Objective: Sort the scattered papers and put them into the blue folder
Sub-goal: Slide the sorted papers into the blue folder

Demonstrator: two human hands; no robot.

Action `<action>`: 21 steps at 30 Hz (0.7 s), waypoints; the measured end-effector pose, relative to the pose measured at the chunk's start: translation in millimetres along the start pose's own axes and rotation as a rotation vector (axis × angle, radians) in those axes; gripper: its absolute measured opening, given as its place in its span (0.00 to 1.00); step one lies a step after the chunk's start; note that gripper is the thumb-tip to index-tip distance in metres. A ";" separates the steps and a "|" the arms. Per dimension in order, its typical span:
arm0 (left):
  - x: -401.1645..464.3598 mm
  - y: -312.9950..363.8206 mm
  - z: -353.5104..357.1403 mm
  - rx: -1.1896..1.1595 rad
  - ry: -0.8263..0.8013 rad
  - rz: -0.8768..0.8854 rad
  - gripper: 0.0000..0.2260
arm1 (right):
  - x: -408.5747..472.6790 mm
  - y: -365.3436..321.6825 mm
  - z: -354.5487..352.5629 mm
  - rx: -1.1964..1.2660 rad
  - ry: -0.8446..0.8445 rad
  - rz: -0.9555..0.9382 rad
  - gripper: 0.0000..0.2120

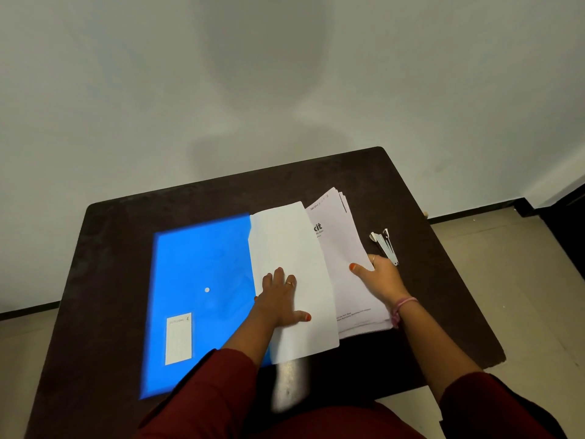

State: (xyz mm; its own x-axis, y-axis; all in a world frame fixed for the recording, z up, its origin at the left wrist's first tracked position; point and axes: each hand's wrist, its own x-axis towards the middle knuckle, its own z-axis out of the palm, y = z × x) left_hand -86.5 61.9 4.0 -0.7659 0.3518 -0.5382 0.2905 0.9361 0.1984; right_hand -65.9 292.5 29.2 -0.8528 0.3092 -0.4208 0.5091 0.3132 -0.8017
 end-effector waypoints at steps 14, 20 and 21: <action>-6.5 5.9 5.8 0.127 -0.123 0.023 0.51 | 23.5 -24.1 -120.5 -0.116 0.171 -0.104 0.14; -5.0 1.5 1.9 0.147 -0.093 0.027 0.49 | 27.6 -17.7 -122.9 0.185 0.100 -0.032 0.10; -5.1 0.8 -0.6 0.141 -0.088 0.027 0.47 | 26.5 -17.6 -117.2 0.255 0.077 -0.007 0.08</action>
State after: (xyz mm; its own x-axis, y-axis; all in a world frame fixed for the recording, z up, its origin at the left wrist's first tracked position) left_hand -82.7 60.9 7.4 -0.7052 0.3696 -0.6050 0.3930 0.9140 0.1003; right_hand -83.9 400.5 81.9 -0.8401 0.3779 -0.3891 0.4491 0.0824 -0.8897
